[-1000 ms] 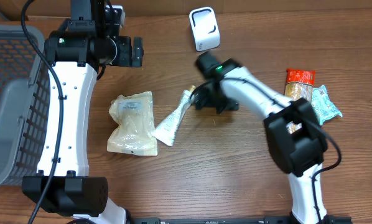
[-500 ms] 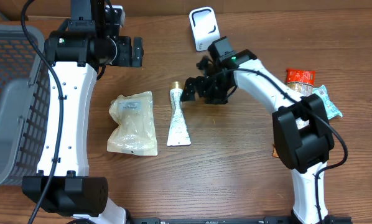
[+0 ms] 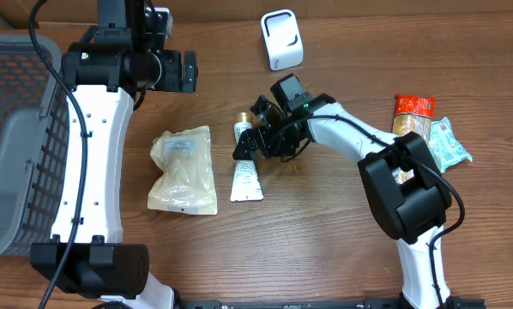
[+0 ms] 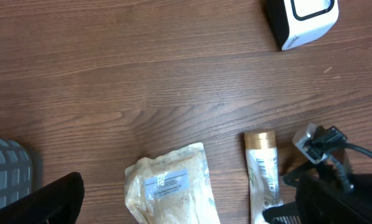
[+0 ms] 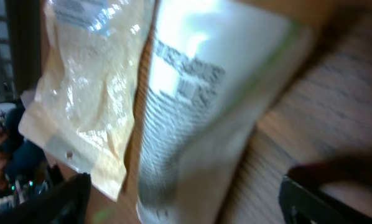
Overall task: Scan the item barcode
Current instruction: 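Lift the white tube and raise it toward the scanner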
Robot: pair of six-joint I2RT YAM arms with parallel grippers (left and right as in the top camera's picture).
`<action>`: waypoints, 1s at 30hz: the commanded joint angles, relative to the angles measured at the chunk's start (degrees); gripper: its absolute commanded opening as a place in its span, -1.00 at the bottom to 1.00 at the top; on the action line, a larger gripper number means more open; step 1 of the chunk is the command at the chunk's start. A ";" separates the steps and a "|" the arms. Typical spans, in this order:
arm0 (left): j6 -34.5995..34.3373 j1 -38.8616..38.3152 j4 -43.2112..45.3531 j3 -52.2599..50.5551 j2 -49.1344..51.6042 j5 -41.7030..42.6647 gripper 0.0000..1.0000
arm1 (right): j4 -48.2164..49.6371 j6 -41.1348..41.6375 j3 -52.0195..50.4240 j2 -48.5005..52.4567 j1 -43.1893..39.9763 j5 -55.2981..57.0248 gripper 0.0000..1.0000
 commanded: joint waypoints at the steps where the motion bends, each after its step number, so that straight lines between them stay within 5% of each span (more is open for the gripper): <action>1: 1.09 -0.37 0.04 0.70 -0.81 -0.35 0.99 | 4.11 5.25 -5.46 1.49 1.95 3.67 0.80; 3: 1.09 -0.37 0.04 0.70 -0.81 -0.35 0.99 | 8.07 8.55 -8.11 1.49 2.32 4.09 0.61; 7: 1.07 -0.37 0.04 0.70 -0.81 -0.35 0.99 | 11.91 12.74 -11.02 1.51 2.34 4.22 -0.17; 10: 1.09 -0.39 0.04 0.70 -0.81 -0.35 0.99 | 12.37 13.38 -11.10 1.51 1.99 4.07 -0.48; 18: 1.07 -0.37 0.04 0.70 -0.81 -0.35 0.99 | 12.33 13.33 -10.86 1.22 -0.59 -0.17 -0.92; 30: 1.09 -0.37 0.04 0.70 -0.81 -0.35 0.99 | 2.69 2.29 -9.20 -15.93 -8.76 -9.27 -0.93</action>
